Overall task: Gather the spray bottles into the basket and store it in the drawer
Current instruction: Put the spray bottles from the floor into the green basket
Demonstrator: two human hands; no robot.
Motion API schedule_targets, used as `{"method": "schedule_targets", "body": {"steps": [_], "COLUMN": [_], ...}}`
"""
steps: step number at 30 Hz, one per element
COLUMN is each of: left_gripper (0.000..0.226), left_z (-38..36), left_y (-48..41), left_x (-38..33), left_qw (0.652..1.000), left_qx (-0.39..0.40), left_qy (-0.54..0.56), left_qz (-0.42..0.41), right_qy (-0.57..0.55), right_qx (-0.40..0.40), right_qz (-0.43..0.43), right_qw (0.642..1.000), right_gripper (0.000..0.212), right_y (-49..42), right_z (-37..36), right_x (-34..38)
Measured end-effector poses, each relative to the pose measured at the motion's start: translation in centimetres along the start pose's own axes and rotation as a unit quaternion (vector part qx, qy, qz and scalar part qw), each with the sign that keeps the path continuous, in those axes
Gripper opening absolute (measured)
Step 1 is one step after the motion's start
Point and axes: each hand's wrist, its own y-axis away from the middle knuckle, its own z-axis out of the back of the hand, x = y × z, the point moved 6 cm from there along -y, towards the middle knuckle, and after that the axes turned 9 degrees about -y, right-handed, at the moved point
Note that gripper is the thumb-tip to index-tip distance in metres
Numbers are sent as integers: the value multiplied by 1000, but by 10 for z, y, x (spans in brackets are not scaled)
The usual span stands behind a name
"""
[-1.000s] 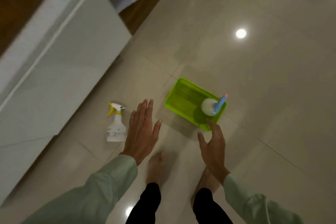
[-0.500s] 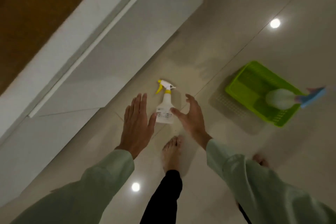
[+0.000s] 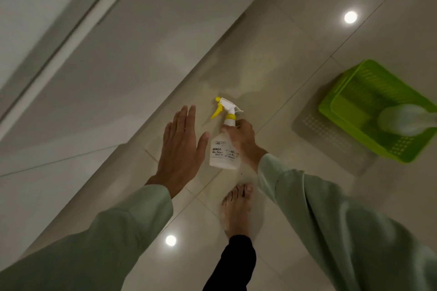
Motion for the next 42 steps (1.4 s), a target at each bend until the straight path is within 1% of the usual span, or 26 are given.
{"method": "schedule_targets", "body": {"steps": [3, 6, 9, 13, 17, 19, 21, 22, 27, 29, 34, 38, 42], "left_gripper": [67, 66, 66, 66, 67, 67, 67, 68, 68, 68, 68, 68, 68], "left_z": [15, 33, 49, 67, 78, 81, 81, 80, 66, 57, 27, 8, -4], "left_y": [8, 19, 26, 25, 17, 14, 9, 5, -22, -38, -92, -125, -144], "left_x": [-18, -49, -94, -169, -241, -272, -298, -308, -339, -343, -343, -340, -338], "left_qw": [1000, 1000, 999, 997, 994, 993, 992, 992, 991, 990, 984, 976, 972], "left_qx": [5, 6, 10, 11, 2, -1, -2, -1, -5, -4, 20, 41, 48], "left_qy": [2, 5, 1, 7, 6, 4, 1, -2, -19, -26, -55, -83, -95], "left_qz": [-6, -15, -38, -76, -106, -118, -124, -125, -132, -137, -169, -196, -210], "right_qy": [-70, -143, -199, -276, -323, -331, -325, -315, -232, -207, -162, -114, -69], "right_qx": [3, 4, -13, -51, -64, -63, -71, -87, -204, -239, -312, -357, -368], "right_qz": [-18, -13, 23, 87, 110, 122, 135, 140, 208, 225, 224, 245, 263], "right_qw": [997, 990, 980, 956, 938, 933, 933, 935, 928, 922, 909, 894, 889], "right_gripper": [26, 22, 26, 28, 23, 27, 34, 35, 33, 32, 35, 24, 27], "right_y": [27, 59, 89, 116, 124, 125, 122, 120, 100, 84, 27, 1, -9], "right_z": [28, 71, 123, 202, 271, 298, 322, 332, 358, 357, 344, 329, 313], "right_x": [14, 40, 74, 115, 140, 149, 156, 158, 164, 164, 145, 129, 121]}}
